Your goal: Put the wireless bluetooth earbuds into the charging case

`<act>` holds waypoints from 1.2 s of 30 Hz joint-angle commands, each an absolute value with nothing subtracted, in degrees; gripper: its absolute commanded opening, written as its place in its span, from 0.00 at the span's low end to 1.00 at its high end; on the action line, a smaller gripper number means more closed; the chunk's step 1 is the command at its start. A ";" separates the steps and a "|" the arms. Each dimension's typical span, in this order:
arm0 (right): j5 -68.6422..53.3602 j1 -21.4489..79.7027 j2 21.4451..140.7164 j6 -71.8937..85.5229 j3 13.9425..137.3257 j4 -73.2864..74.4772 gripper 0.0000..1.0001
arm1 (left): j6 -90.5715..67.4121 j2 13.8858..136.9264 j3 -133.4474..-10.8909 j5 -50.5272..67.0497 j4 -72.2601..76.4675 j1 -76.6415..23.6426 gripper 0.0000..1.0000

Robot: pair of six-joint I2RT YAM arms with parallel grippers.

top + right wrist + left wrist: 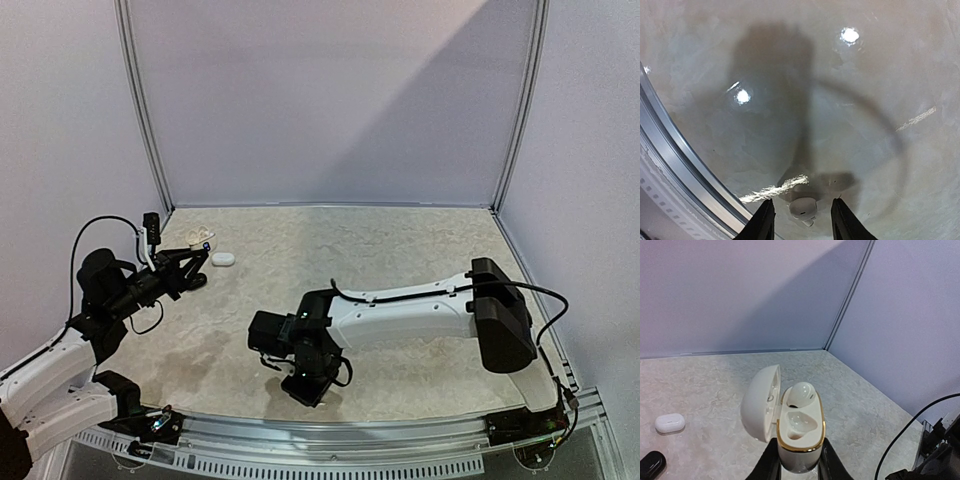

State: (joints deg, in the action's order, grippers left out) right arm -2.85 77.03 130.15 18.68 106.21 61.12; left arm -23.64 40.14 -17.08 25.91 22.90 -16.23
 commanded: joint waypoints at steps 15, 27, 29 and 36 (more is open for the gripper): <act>-1.18 77.95 134.35 17.35 109.48 64.46 0.19 | -23.75 39.91 -16.35 25.40 23.64 -17.04 0.00; -0.38 76.33 128.83 20.54 109.78 62.60 0.03 | -23.04 39.82 -16.62 25.89 24.05 -17.05 0.00; 2.17 75.17 125.57 22.21 109.89 60.93 0.00 | -22.09 39.91 -17.17 26.71 24.10 -17.05 0.00; 13.23 73.73 112.19 24.69 113.04 45.43 0.00 | -12.81 40.63 -21.56 31.97 24.66 -17.13 0.00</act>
State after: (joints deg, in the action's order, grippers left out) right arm 4.40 74.48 122.43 22.70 108.88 57.78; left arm -19.46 40.34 -18.04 28.62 22.83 -16.32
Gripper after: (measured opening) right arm 0.160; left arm 0.232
